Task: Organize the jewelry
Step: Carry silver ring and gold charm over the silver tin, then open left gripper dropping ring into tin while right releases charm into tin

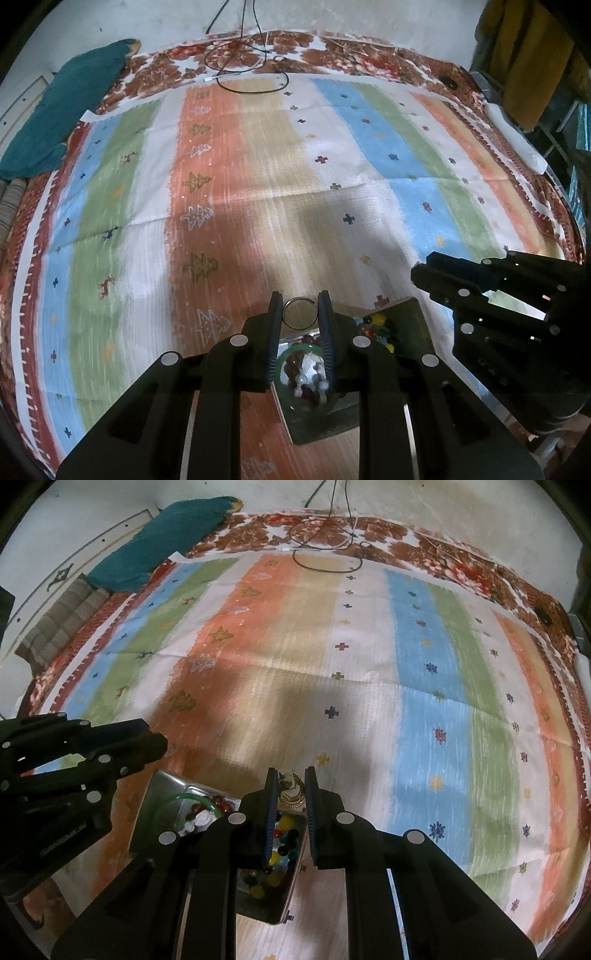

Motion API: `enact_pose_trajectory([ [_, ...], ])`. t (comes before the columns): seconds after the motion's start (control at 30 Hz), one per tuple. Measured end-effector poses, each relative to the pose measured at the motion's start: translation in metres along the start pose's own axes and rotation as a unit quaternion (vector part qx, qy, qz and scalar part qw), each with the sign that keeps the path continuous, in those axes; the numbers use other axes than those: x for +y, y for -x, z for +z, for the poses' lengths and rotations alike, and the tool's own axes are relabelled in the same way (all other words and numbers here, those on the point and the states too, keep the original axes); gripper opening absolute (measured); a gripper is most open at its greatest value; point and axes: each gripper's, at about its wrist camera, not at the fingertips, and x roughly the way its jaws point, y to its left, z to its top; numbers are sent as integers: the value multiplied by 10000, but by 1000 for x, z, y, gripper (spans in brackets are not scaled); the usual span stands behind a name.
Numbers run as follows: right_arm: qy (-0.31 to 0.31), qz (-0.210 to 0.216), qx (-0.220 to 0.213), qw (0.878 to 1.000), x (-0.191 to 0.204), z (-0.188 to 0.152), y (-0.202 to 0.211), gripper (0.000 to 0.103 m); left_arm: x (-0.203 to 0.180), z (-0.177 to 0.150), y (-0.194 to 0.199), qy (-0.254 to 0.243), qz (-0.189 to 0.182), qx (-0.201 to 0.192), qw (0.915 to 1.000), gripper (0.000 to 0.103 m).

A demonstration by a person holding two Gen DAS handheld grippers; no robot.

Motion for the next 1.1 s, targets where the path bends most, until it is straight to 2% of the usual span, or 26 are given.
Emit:
enact_pose_trajectory([
  [0.8, 160, 252, -103, 9995, 18, -30, 23, 15, -14, -34, 34, -30, -112, -273, 9996, 19],
  [0.9, 130, 246, -108, 9996, 17, -32, 23, 28, -12, -34, 34, 66, -122, -248, 9996, 28],
  [1.1, 88, 159, -130, 9998, 12, -38, 29, 32, -7, -40, 41, 200, -100, -281, 9994, 29],
])
